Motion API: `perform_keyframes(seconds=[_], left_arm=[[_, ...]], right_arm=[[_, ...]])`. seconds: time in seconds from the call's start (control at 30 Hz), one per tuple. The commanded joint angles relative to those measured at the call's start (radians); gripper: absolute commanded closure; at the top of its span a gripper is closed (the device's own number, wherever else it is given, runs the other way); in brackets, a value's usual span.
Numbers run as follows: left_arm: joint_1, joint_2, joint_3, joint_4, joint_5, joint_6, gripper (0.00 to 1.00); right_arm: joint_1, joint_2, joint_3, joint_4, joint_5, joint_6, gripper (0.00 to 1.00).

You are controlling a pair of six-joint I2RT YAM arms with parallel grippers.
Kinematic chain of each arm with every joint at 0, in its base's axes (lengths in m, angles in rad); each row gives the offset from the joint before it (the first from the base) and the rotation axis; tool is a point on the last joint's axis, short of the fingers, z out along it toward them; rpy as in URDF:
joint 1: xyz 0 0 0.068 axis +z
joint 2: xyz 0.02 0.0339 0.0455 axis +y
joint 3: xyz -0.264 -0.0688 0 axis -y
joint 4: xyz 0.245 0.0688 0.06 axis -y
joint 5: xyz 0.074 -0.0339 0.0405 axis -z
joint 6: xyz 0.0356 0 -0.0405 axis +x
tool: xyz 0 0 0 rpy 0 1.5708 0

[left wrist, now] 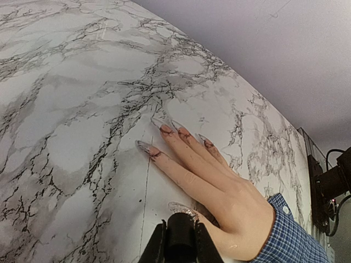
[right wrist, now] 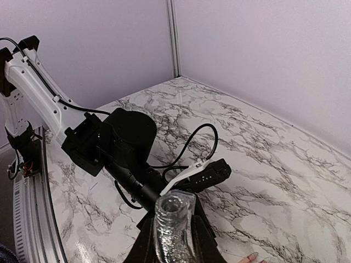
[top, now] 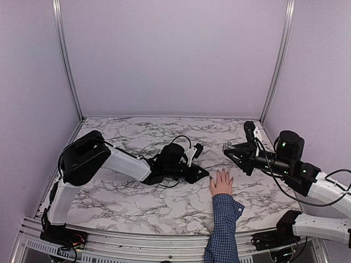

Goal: Paint the nails
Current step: Paint the nail with the hand.

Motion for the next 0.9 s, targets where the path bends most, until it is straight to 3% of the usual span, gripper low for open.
perform_keyframes(seconds=[0.0, 0.87], left_arm=[[0.002, 0.025, 0.034, -0.002, 0.002, -0.002, 1.00], [0.013, 0.042, 0.047, -0.006, -0.009, -0.001, 1.00]], right_arm=[[-0.008, -0.013, 0.000, 0.031, 0.007, 0.014, 1.00], [-0.007, -0.017, 0.000, 0.029, 0.009, 0.015, 1.00]])
